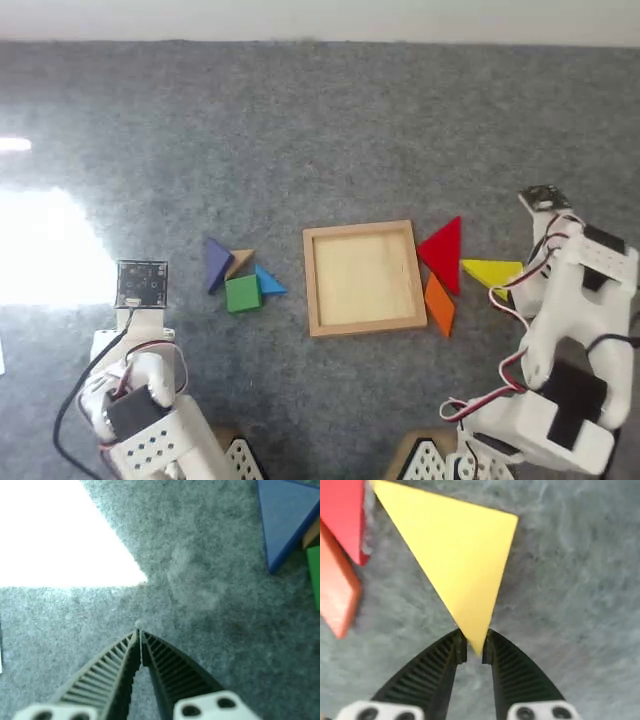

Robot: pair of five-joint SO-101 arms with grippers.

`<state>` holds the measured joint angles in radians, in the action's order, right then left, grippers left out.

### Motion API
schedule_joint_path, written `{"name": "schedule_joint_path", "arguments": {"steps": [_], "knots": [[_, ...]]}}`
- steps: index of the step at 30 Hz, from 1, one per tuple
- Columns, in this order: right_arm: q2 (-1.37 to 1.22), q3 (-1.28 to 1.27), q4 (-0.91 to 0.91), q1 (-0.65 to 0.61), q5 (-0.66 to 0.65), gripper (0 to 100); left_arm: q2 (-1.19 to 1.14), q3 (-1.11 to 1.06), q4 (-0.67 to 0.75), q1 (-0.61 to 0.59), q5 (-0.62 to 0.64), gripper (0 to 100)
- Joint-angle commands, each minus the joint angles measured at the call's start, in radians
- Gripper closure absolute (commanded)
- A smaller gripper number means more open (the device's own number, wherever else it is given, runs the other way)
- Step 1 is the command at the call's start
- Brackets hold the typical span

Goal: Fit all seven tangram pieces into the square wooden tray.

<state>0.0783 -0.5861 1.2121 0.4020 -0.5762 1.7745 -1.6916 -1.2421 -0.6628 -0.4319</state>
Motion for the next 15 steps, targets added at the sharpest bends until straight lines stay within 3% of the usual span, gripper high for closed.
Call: {"name": "schedule_joint_path", "arguments": {"steps": [1, 8, 15], "knots": [[0.008, 0.087, 0.067, -0.031, 0.025, 94.6, -0.002, 0.007, -0.008, 0.008, 0.009, 99], [0.007, 0.229, 0.073, -0.044, 0.098, 94.6, -0.002, 0.007, -0.008, 0.008, 0.009, 99], [-0.004, 0.333, 0.031, -0.145, 0.137, 94.6, -0.002, 0.007, -0.008, 0.008, 0.009, 99]]}}
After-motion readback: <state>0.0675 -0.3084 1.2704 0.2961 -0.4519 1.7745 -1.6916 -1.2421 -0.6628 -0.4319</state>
